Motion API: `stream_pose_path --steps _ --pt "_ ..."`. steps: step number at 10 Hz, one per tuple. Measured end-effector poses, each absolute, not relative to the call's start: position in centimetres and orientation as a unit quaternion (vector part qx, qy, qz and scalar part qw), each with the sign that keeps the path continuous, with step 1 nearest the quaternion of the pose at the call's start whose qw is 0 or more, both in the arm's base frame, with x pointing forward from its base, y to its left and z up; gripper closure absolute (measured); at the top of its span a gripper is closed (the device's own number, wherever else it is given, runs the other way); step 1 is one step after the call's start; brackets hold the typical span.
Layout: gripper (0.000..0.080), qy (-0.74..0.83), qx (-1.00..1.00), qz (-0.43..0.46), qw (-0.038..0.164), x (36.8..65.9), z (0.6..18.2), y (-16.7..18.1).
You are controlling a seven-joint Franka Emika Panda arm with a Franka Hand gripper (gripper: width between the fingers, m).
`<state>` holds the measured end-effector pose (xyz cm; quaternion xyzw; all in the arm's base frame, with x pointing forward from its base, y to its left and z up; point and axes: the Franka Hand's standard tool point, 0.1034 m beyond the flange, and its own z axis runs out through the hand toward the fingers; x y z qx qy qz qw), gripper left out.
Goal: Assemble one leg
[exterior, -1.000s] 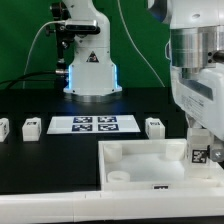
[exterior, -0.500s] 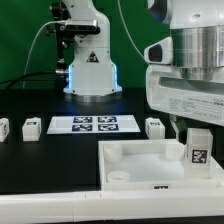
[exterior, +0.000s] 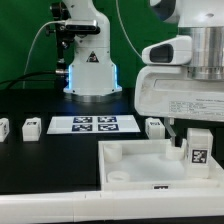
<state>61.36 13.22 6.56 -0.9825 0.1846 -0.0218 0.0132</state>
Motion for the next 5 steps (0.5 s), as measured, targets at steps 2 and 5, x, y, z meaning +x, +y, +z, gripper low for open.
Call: stream_pose_path --steps 2,5 --pt "0.015 0.059 -0.998 -0.024 0.006 61.46 6.56 12.76" --pt "0.027 0.03 -0.999 -0.025 0.006 61.57 6.56 12.2"
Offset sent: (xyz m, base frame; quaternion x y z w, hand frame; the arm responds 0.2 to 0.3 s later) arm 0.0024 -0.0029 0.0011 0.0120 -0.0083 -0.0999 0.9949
